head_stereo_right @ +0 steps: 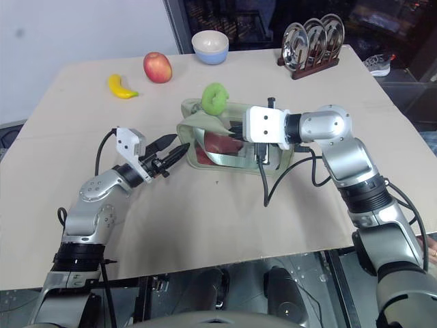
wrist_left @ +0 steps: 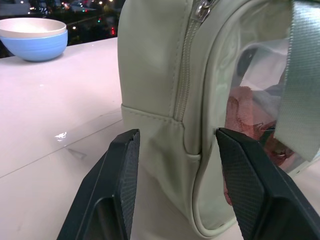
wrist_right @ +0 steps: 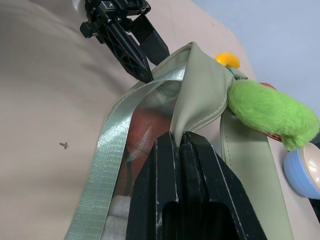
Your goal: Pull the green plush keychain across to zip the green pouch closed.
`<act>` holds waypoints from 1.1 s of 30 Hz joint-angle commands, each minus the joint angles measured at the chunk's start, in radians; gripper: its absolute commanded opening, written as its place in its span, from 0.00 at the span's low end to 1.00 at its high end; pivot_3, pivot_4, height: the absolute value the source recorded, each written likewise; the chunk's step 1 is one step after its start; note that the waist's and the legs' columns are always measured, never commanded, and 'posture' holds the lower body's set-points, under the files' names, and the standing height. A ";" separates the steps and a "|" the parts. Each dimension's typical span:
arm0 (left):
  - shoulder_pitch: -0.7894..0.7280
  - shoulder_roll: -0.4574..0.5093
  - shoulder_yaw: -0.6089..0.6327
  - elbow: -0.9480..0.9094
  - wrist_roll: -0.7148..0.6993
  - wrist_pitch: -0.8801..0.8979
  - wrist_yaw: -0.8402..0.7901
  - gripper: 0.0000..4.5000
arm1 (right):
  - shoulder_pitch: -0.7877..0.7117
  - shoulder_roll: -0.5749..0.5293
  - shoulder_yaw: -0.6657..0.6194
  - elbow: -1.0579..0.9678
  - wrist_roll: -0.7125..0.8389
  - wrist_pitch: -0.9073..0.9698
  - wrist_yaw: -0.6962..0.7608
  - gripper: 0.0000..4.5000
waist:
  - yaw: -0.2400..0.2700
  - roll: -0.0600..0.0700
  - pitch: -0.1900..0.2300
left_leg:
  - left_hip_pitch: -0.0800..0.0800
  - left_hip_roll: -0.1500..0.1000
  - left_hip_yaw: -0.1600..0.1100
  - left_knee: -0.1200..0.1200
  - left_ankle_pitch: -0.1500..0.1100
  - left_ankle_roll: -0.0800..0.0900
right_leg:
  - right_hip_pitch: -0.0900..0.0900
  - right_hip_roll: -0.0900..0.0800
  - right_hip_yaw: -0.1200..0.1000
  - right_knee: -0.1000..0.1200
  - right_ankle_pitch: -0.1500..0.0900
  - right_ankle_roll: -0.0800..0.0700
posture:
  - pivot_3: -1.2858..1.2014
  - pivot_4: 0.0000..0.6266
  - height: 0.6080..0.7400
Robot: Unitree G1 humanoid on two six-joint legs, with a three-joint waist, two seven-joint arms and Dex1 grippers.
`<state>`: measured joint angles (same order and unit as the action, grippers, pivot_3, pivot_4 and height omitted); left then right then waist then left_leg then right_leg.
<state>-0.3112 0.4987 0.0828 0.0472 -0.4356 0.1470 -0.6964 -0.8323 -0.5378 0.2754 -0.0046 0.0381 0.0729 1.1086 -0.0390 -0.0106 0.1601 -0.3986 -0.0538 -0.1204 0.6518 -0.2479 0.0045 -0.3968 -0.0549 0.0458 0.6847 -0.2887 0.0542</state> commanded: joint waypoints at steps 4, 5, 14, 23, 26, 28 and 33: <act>-0.010 -0.017 0.018 -0.031 0.001 -0.017 -0.025 0.03 | -0.011 -0.004 -0.031 -0.048 0.025 0.079 -0.019 0.17 | 0.000 0.000 0.000 | 0.000 0.000 0.000 0.000 0.000 0.000 | 0.000 0.000 0.000 0.000 0.000 0.000 | 0.52 0.24 1.00; -0.010 -0.017 0.019 -0.033 0.007 -0.020 -0.023 0.01 | -0.012 0.003 -0.044 -0.053 0.026 0.089 -0.043 0.19 | 0.000 0.000 0.000 | 0.000 0.000 0.000 0.000 0.000 0.000 | 0.000 0.000 0.000 0.000 0.000 0.000 | 0.52 0.24 1.00; -0.016 -0.014 0.024 -0.042 0.036 -0.035 -0.012 0.00 | -0.039 -0.022 -0.112 -0.210 0.002 0.162 -0.168 0.47 | 0.002 0.000 0.000 | -0.001 0.000 -0.001 0.000 0.000 0.000 | 0.000 0.000 0.000 0.000 0.000 0.000 | 0.52 0.24 1.00; -0.026 -0.024 0.010 -0.036 0.061 -0.053 -0.015 0.00 | -0.167 -0.008 0.057 -0.002 -0.297 -0.186 -0.292 0.47 | 0.000 0.000 0.000 | 0.000 0.000 0.001 0.000 0.000 0.000 | -0.001 0.000 0.000 0.001 0.000 0.000 | 0.52 0.24 1.00; -0.026 -0.029 0.010 -0.039 0.067 -0.054 -0.014 0.00 | -0.194 0.001 0.104 0.067 -0.360 -0.292 -0.306 0.47 | 0.000 0.000 0.000 | -0.001 -0.001 0.001 0.000 0.000 0.000 | -0.001 0.000 0.000 0.000 0.000 0.000 | 0.52 0.24 1.00; -0.022 -0.031 0.010 -0.045 0.068 -0.054 -0.012 0.00 | -0.211 0.006 0.127 0.105 -0.402 -0.346 -0.324 0.47 | 0.000 0.000 0.000 | -0.001 -0.001 0.001 0.000 0.000 0.000 | -0.001 0.000 0.000 0.000 0.000 0.000 | 0.52 0.24 1.00; -0.009 -0.033 0.011 -0.060 0.072 -0.055 -0.007 0.00 | -0.264 0.031 0.160 0.212 -0.513 -0.426 -0.400 0.47 | 0.000 0.000 0.000 | 0.000 -0.001 0.001 0.000 0.000 0.000 | -0.001 0.000 0.000 0.001 0.000 0.000 | 0.52 0.24 1.00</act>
<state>-0.3177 0.4671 0.0801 0.0417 -0.3661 0.1151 -0.7077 -1.0589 -0.5143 0.4329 0.1934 -0.4410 -0.3206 0.7474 -0.0394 -0.0106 0.1602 -0.3991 -0.0545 -0.1197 0.6515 -0.2477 0.0041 -0.3979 -0.0545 0.0460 0.6853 -0.2887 0.0542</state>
